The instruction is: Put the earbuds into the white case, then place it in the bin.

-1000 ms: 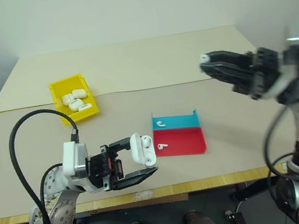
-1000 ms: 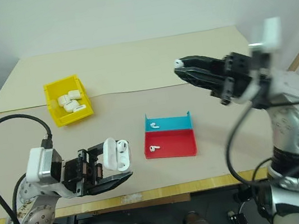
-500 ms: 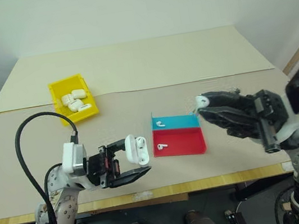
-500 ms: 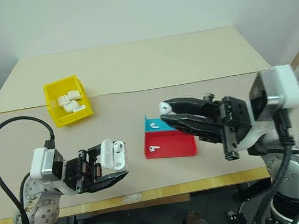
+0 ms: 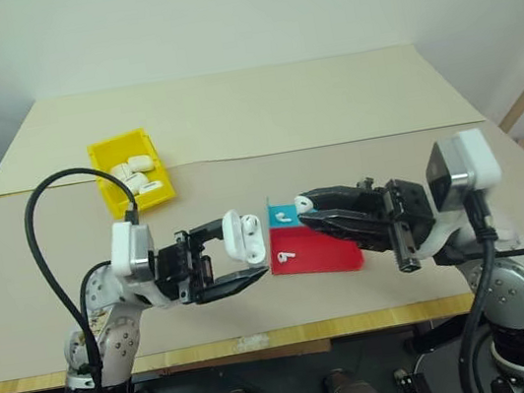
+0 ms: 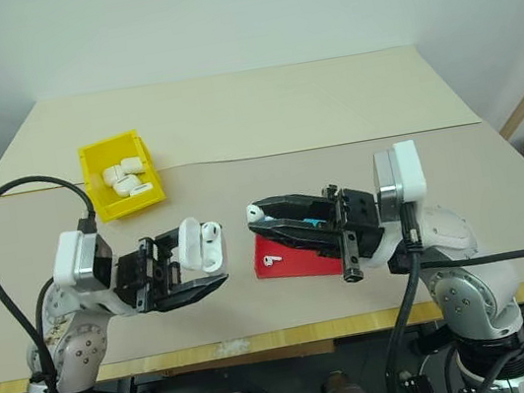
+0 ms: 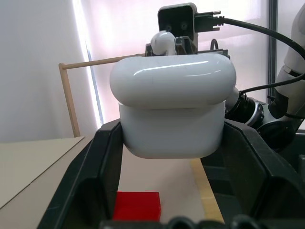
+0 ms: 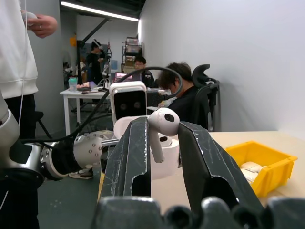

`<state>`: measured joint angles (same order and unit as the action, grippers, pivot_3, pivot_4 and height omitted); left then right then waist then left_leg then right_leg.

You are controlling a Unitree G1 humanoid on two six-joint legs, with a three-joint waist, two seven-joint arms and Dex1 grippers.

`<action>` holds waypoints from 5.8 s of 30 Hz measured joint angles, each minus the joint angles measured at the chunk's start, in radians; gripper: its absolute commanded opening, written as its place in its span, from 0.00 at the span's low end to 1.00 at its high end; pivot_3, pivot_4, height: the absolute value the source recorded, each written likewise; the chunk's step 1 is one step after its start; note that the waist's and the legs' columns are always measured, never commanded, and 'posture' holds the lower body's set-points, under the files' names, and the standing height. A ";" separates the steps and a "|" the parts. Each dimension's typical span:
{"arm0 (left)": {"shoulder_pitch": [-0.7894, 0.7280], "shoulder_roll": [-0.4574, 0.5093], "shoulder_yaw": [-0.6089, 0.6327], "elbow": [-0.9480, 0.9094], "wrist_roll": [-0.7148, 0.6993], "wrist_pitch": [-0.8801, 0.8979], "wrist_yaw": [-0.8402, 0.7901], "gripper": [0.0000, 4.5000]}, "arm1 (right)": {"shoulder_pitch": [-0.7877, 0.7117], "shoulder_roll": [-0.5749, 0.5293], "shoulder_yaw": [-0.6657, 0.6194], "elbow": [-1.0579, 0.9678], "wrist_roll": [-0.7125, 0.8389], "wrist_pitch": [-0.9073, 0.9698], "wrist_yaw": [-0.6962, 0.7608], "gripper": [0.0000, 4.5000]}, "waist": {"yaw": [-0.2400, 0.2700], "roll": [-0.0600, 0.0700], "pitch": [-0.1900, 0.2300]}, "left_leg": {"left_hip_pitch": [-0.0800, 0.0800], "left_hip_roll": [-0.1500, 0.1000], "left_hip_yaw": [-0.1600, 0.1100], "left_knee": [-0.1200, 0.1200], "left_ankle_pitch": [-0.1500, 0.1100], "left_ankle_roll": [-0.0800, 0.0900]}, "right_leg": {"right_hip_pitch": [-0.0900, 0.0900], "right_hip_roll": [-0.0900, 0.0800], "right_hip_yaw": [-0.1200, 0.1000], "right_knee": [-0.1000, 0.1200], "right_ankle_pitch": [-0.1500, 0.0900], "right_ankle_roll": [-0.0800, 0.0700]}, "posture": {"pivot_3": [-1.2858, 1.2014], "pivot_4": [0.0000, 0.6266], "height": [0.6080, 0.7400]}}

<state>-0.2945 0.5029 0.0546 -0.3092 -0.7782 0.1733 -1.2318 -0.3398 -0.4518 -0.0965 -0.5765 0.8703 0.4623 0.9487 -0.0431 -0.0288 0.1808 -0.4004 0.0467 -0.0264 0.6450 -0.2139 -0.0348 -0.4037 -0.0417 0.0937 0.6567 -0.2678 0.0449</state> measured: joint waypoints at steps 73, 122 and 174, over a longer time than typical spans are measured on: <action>-0.062 -0.077 -0.035 0.161 0.070 -0.099 -0.109 0.63 | -0.108 -0.039 0.161 0.017 0.048 0.050 -0.078 0.16 | 0.000 0.000 0.000 | -0.001 0.000 -0.001 0.000 0.000 0.000 | 0.000 0.000 0.000 -0.001 0.000 0.000 | 0.52 0.24 1.00; -0.117 -0.074 -0.037 0.122 0.071 -0.020 -0.048 0.63 | -0.088 -0.001 0.161 0.035 -0.062 -0.009 -0.075 0.16 | -0.001 0.000 0.000 | -0.001 0.000 -0.001 0.000 0.000 0.000 | 0.000 0.000 -0.001 -0.001 0.000 0.000 | 0.52 0.24 1.00; -0.280 -0.131 -0.080 0.314 0.209 -0.108 -0.078 0.63 | -0.710 -0.138 0.283 0.372 -0.175 0.298 0.107 0.02 | 0.000 0.000 0.000 | -0.004 0.000 -0.001 0.001 0.000 0.001 | -0.003 0.000 -0.002 0.000 0.000 0.000 | 0.52 0.24 1.00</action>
<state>-0.5740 0.3716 -0.0258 0.0053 -0.5692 0.0657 -1.3098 -1.0502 -0.5896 0.1869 -0.2045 0.6949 0.7599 1.0558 -0.0431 -0.0286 0.1810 -0.4045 0.0465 -0.0277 0.6458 -0.2142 -0.0340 -0.4070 -0.0419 0.0920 0.6565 -0.2675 0.0445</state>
